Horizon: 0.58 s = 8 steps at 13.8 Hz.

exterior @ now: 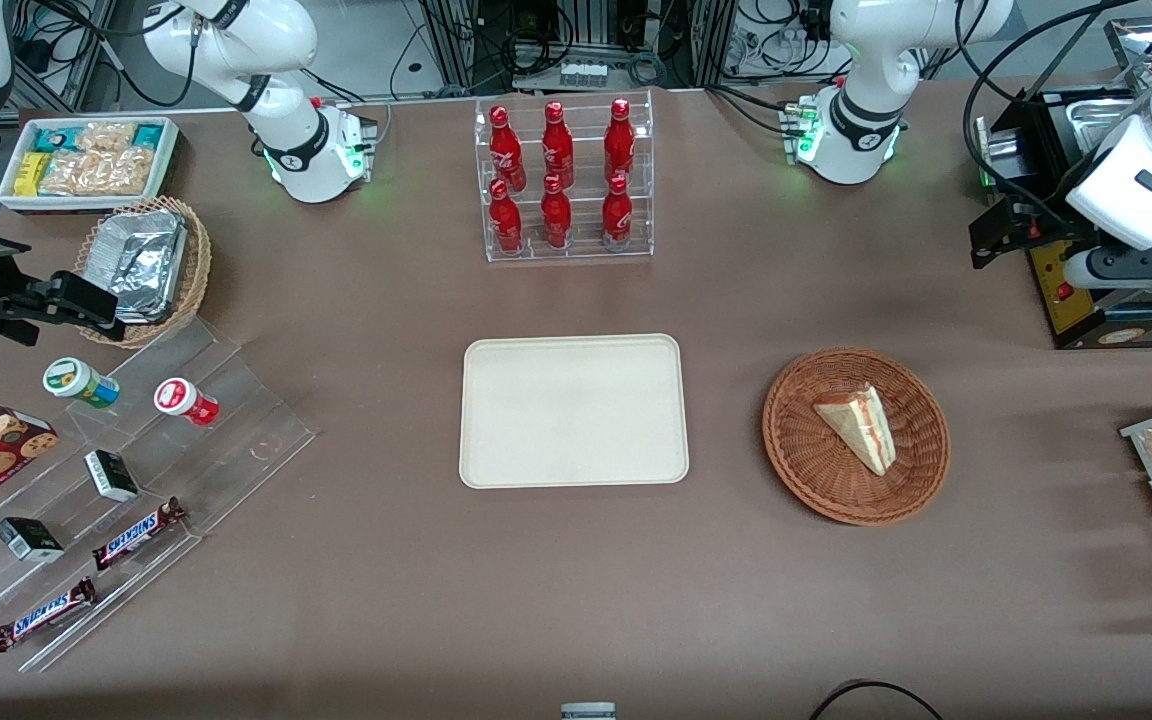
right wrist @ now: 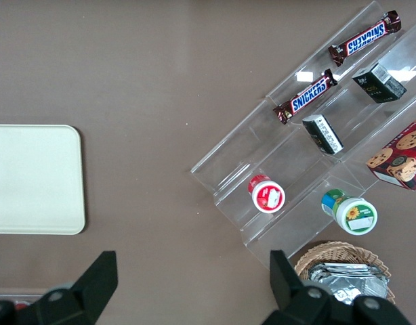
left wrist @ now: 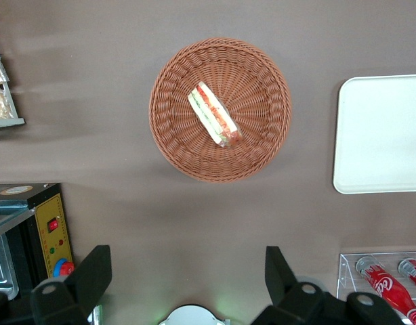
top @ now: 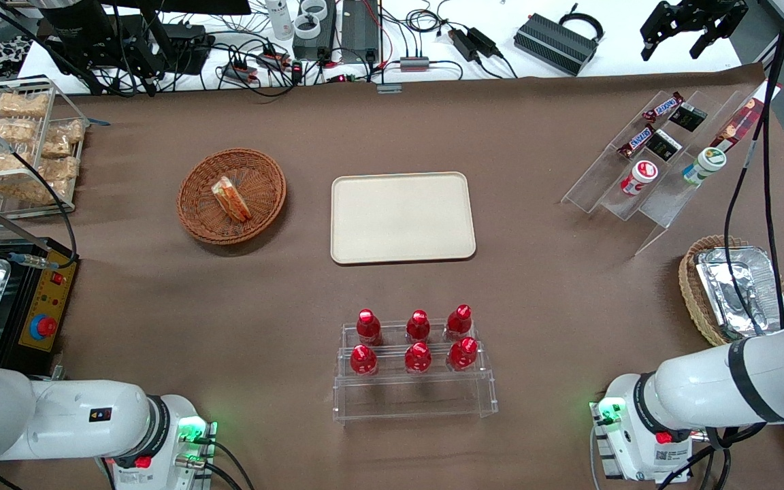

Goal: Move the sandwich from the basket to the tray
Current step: 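Move the left gripper over the sandwich in the wicker basket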

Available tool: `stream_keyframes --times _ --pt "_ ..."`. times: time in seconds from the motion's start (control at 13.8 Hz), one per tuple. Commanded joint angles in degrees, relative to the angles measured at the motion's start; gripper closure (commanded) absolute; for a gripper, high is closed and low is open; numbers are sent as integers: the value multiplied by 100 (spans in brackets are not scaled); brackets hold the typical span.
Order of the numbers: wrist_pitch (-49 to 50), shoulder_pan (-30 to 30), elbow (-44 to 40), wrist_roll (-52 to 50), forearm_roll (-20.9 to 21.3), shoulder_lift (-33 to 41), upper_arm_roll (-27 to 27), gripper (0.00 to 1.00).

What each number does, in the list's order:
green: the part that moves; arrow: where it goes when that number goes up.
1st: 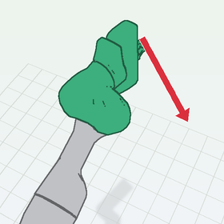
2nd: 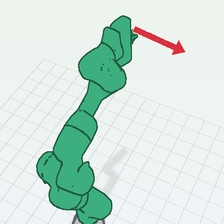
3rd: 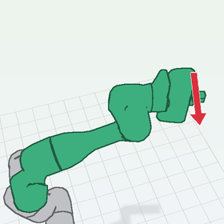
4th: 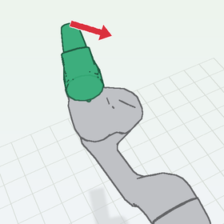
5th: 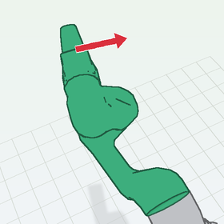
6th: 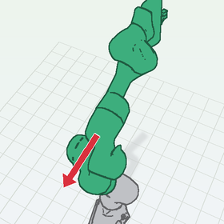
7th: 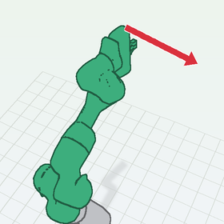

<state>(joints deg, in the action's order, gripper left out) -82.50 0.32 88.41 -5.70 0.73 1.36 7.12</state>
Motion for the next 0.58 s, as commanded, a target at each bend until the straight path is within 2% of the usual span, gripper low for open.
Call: stream_keyframes --times 0.0,0.22,0.51 --pt "146 -59 -114 95 -64 -13 18 0" --pt "155 -67 -26 165 -56 -48 -26 0" --pt "-134 -94 509 174 138 -57 -228 0"
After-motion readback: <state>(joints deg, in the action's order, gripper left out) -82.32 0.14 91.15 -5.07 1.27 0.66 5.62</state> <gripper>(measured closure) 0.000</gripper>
